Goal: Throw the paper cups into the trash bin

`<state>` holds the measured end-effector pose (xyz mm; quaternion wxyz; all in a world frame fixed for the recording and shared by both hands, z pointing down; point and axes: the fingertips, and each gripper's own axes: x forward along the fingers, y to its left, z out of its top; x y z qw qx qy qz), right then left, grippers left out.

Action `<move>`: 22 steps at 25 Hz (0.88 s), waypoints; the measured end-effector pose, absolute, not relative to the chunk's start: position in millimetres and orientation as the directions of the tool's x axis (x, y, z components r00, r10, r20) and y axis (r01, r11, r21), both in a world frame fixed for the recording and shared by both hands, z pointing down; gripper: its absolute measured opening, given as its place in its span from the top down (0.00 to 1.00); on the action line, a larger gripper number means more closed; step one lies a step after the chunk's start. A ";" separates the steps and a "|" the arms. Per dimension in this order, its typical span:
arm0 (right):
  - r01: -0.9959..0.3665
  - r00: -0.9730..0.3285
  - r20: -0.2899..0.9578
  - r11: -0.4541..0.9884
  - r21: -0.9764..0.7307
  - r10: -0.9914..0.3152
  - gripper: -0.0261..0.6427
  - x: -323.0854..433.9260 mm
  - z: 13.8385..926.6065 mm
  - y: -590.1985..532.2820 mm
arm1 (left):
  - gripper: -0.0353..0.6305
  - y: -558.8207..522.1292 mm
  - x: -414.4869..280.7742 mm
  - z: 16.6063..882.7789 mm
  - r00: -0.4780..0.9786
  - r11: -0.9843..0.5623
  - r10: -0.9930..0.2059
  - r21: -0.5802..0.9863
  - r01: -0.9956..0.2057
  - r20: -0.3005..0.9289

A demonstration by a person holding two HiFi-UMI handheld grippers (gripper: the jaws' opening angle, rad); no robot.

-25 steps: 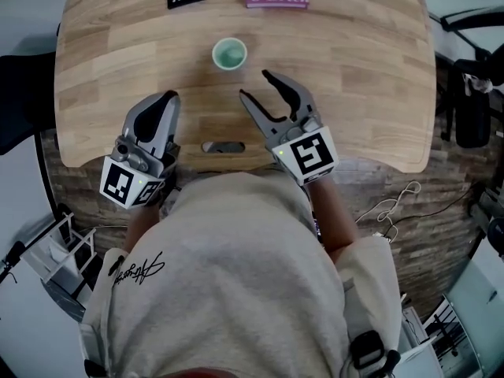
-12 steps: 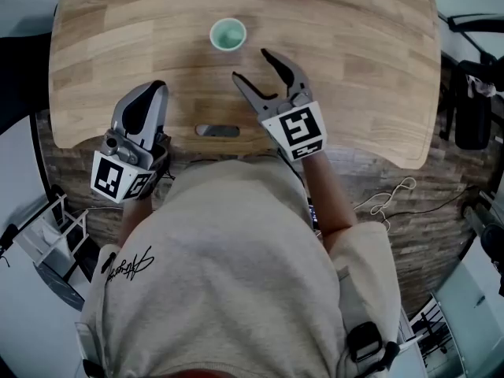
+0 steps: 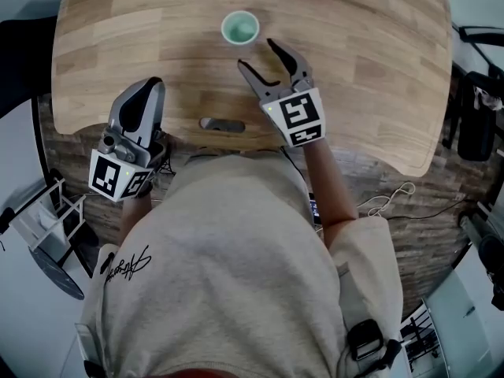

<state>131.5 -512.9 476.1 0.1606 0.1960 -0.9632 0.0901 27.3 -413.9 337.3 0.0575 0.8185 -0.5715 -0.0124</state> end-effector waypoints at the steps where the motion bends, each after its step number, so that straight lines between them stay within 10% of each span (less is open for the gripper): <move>1: -0.410 -0.868 0.350 0.906 -0.108 -0.352 0.58 130.4 478.9 -513.8 | 0.94 -413.2 26.1 337.1 0.343 -0.337 -0.938 0.107 -0.935 0.047; 22: -0.469 -0.810 0.437 0.880 -0.081 -0.391 0.54 107.4 521.3 -535.9 | 0.94 -402.6 -3.7 341.5 0.285 -0.277 -0.955 0.105 -0.955 0.076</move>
